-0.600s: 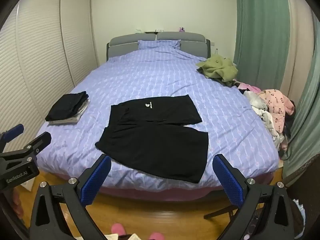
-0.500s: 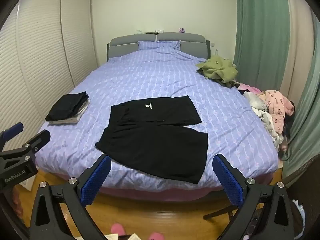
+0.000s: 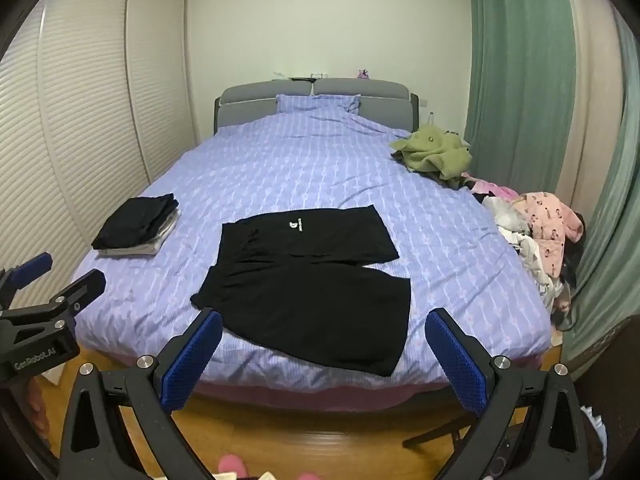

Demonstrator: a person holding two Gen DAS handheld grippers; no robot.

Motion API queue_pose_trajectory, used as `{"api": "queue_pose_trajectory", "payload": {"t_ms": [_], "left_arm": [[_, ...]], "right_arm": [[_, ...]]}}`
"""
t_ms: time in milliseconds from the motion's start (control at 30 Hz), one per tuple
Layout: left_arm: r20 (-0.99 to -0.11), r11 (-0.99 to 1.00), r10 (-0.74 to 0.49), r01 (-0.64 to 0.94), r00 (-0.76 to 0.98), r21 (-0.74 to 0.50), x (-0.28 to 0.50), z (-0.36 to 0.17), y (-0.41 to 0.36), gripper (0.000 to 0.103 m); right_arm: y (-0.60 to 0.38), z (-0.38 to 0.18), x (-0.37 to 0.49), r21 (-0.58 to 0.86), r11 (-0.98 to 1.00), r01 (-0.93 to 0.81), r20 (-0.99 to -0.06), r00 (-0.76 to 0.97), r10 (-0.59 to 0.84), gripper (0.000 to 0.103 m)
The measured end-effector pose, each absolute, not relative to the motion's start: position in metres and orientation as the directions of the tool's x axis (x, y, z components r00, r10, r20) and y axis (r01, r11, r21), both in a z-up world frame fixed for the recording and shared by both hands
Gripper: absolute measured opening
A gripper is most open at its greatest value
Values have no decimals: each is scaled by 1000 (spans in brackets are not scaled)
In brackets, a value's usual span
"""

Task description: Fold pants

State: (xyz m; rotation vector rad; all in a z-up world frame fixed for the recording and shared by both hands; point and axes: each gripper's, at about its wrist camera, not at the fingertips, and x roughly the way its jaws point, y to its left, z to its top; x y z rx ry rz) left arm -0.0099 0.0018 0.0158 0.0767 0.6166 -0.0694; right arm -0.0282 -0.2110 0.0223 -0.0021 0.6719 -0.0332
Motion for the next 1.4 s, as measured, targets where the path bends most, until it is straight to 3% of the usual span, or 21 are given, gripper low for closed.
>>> {"api": "queue_pose_trajectory", "payload": {"t_ms": [1400], "left_arm": [[-570, 996, -45, 81, 820, 38, -9, 20, 0, 103]], "right_arm": [[-213, 19, -26, -11, 999, 51, -603, 796, -47, 103]]}}
